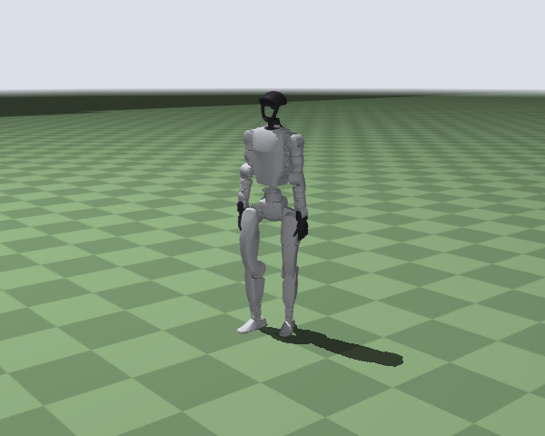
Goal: In place motions
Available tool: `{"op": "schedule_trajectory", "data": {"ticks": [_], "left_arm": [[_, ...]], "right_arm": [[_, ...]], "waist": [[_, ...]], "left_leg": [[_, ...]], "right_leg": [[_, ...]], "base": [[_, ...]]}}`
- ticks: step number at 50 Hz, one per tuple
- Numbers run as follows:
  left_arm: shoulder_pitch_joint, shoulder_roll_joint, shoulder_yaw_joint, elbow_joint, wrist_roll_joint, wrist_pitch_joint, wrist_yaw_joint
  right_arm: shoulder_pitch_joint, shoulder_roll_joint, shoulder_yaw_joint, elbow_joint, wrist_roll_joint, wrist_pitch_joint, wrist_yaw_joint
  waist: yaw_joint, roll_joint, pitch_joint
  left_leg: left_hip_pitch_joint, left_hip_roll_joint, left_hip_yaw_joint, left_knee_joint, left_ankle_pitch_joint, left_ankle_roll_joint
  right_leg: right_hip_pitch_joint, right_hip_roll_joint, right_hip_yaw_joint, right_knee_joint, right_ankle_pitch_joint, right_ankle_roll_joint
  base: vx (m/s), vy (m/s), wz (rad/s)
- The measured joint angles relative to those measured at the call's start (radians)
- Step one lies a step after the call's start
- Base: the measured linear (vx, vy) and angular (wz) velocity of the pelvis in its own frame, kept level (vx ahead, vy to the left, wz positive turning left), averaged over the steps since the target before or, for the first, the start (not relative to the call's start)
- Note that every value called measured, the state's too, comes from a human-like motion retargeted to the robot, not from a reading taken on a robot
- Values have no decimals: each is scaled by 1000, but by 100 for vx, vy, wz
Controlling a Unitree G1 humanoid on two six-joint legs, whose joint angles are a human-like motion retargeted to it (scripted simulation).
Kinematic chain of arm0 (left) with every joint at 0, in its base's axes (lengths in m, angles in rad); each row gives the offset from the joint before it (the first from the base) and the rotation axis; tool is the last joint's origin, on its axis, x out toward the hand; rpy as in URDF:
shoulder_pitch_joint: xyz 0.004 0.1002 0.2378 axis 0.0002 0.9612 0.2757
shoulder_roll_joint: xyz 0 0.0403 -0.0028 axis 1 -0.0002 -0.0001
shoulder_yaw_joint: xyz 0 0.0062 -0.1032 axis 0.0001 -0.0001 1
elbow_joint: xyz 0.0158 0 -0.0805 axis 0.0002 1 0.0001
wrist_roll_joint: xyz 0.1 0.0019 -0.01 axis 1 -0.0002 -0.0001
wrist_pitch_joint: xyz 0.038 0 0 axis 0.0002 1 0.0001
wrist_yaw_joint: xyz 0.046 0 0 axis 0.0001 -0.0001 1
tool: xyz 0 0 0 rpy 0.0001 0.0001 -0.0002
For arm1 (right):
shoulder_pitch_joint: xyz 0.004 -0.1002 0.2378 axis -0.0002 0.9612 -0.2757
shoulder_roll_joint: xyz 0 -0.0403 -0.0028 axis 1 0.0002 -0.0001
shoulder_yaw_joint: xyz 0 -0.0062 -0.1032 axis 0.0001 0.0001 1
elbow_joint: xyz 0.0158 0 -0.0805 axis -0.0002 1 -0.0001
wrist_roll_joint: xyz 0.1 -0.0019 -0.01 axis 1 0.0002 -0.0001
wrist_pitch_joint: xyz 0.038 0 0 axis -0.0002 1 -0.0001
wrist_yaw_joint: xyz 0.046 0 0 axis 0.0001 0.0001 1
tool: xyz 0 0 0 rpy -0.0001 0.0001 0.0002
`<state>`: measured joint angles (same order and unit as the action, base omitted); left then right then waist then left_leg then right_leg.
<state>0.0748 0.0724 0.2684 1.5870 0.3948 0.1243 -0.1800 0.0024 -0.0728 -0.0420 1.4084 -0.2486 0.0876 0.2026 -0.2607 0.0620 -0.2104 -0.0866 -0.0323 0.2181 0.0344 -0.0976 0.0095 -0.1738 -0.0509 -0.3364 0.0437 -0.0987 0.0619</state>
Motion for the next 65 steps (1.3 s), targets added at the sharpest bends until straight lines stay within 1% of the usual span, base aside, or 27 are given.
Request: {"op": "schedule_trajectory", "data": {"ticks": [5,8,10,14,16,18,20,23,27,30,33,35,36,37,38,40,43,48,50,51,52,53,55,57,59,62,65], "left_arm": [[-26,0,-43,-46,-18,-3,-15],[-84,-6,-66,-98,-10,3,-42],[-117,-16,-86,-130,-13,-12,-41],[-157,-46,-139,-167,-24,-52,-50],[-173,-50,-176,-176,-27,-60,-69],[-184,-44,-204,-179,-18,-63,-83],[-183,-34,-210,-181,-4,-65,-76],[-158,-14,-174,-172,-3,-67,-43],[-99,10,-61,-135,-48,-56,-1],[-57,26,32,-85,-115,-37,35],[-24,45,102,-37,-169,-15,66],[-6,60,126,-20,-182,-10,76],[2,69,135,-17,-176,-8,73],[8,79,143,-15,-169,-6,71],[12,89,146,-14,-159,-3,69],[8,104,144,-13,-141,0,74],[-9,118,133,-26,-139,-7,76],[-49,128,114,-34,-132,-8,53],[-72,121,93,-30,-129,-8,56],[-85,116,80,-27,-129,-8,57],[-97,111,68,-24,-129,-8,57],[-107,104,57,-22,-128,-8,54],[-120,89,35,-21,-123,-12,43],[-130,77,3,-22,-112,-17,27],[-139,66,-49,-24,-93,-24,22],[-153,59,-136,-33,-54,-46,35],[-160,64,-235,-50,-13,-81,54]], "right_arm": [[-10,2,0,-29,101,-20,24],[0,-17,-6,-18,91,-22,28],[15,-38,3,12,71,-21,22],[52,-73,3,105,-6,13,6],[69,-82,-9,150,-45,31,-1],[85,-86,-21,189,-67,44,-9],[100,-86,-28,222,-71,55,-18],[107,-85,-35,257,-71,75,-27],[95,-89,-40,252,-76,86,-39],[77,-103,-51,198,-93,78,-38],[70,-113,-60,120,-83,52,-41],[65,-112,-68,75,-55,33,-50],[62,-106,-69,55,-33,24,-54],[59,-99,-70,39,-10,17,-55],[55,-88,-72,29,13,12,-52],[44,-64,-78,18,63,8,-33],[29,-30,-70,11,104,2,8],[30,-1,-4,-4,25,-7,26],[35,-2,23,-2,-23,-9,18],[36,-3,34,1,-47,-9,18],[38,-5,44,3,-71,-8,18],[41,-6,52,7,-93,-6,19],[47,-8,66,16,-129,-2,21],[52,-9,67,23,-149,1,21],[60,-8,53,22,-157,3,20],[63,-9,42,16,-151,-3,15],[52,-8,47,9,-135,2,7]], "waist": [[66,-15,35],[70,-25,69],[71,-38,74],[75,-57,61],[60,-61,53],[54,-70,46],[62,-82,40],[100,-101,27],[163,-102,13],[182,-75,9],[197,-26,19],[178,32,21],[155,60,21],[137,79,20],[125,78,18],[104,64,31],[85,55,60],[30,11,69],[22,-16,85],[17,-31,95],[13,-45,106],[12,-59,115],[23,-89,122],[57,-107,117],[11,-104,123],[10,-111,118],[6,-113,112]], "left_leg": [[-42,-3,-38,53,17,17],[-77,-11,-64,78,-3,32],[-75,3,51,70,-46,51],[-34,71,385,46,-118,3],[-19,91,527,52,-139,-9],[-14,101,628,71,-141,2],[-13,109,680,91,-121,26],[-12,104,682,91,-108,49],[8,90,697,28,-53,7],[-6,72,590,-19,31,24],[-11,109,527,-13,26,5],[-15,157,490,-3,13,-7],[-32,180,444,11,9,-7],[-47,192,404,21,6,-6],[-58,183,376,25,6,-2],[-63,154,319,20,14,5],[-61,138,239,8,26,4],[-87,86,101,7,48,7],[-78,63,69,9,52,-2],[-68,51,59,9,53,-6],[-57,40,50,10,54,-10],[-46,31,44,10,54,-13],[-28,11,44,8,55,-13],[-24,9,75,6,56,-6],[-30,2,29,11,64,31],[-40,-9,37,17,47,100],[-52,-2,78,31,21,120]], "right_leg": [[33,-2,-58,-4,2,-25],[67,-31,-185,-6,-16,-19],[91,-55,-292,-15,-28,-11],[133,-95,-508,-28,-56,22],[158,-106,-624,-37,-68,41],[185,-115,-721,-47,-78,60],[210,-127,-796,-47,-82,78],[241,-142,-887,-34,-76,102],[286,-128,-967,-14,-59,123],[327,-119,-1004,16,-26,132],[366,-134,-986,102,52,95],[370,-154,-955,208,95,24],[338,-191,-892,314,71,-20],[298,-227,-816,410,42,-42],[243,-260,-711,489,2,-21],[135,-248,-476,565,-50,17],[70,-170,-344,561,-107,4],[-39,-63,-147,458,-166,16],[-49,-39,-114,378,-176,27],[-39,-39,-136,329,-179,25],[-28,-39,-165,279,-180,16],[-14,-41,-204,228,-176,-9],[2,-27,-185,173,-134,-46],[1,-28,-162,196,-159,-34],[13,-40,-208,177,-146,-18],[15,-64,-244,165,-145,-3],[-2,-64,-240,157,-151,-2]], "base": [[-16,-6,52],[-17,-16,213],[-3,-22,282],[12,-29,342],[24,-41,401],[34,-44,372],[45,-46,306],[48,-40,218],[52,-34,124],[53,-32,93],[50,-28,76],[51,-31,134],[53,-38,167],[46,-41,165],[31,-39,154],[18,-40,150],[19,-49,140],[13,-48,146],[11,-45,130],[9,-39,123],[8,-34,112],[9,-32,87],[8,-27,28],[1,-23,14],[-9,-16,95],[-20,-6,-38],[-30,10,-138]]}}
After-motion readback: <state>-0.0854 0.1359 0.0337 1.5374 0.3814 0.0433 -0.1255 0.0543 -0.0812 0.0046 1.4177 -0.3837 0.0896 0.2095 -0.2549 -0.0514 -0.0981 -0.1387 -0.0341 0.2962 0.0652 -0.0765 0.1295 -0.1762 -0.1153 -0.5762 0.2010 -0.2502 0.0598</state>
